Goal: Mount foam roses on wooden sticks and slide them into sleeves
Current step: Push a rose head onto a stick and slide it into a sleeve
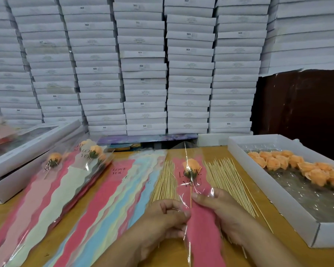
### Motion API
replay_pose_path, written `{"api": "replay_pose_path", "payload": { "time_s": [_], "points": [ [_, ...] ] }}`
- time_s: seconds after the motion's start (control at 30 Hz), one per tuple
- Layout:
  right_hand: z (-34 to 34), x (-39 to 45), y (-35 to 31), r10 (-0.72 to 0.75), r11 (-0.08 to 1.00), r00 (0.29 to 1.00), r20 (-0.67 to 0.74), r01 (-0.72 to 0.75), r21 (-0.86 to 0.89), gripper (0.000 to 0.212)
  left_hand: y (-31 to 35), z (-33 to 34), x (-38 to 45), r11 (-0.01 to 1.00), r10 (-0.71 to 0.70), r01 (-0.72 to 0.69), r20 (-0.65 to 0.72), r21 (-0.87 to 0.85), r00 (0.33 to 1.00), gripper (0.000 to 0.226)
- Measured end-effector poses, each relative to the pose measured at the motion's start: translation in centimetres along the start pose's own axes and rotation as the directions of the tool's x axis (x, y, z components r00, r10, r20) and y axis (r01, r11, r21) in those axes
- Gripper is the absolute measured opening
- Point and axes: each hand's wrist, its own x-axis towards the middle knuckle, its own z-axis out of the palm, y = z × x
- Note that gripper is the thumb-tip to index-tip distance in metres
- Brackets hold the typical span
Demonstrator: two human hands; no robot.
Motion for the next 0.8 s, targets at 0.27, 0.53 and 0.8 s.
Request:
{"api": "replay_pose_path", "payload": {
  "time_s": [0.27, 0.53, 0.8],
  "points": [
    [-0.06, 0.05, 0.11, 0.027, 0.999, 0.999, 0.036, -0.026, -0.024, 0.046, -0.05, 0.07, 0.09, 1.0, 0.027, -0.026, -0.066, 0.011, 0.997, 0.027],
    [-0.02, 0.22, 0.06, 0.023, 1.0, 0.998, -0.065, -0.021, 0.02, 0.029, -0.18, -0.11, 0.11, 0.998, -0.052, 0.052, 0.002, 0.039, 0.999, 0.018],
    [0.2, 0.27, -0.03, 0.042, 0.998, 0.999, -0.02, -0.041, 0.042, 0.034, -0.11, -0.17, 0.04, 0.996, -0.06, 0.061, -0.022, 0.069, 0.998, 0.014]
  ]
}}
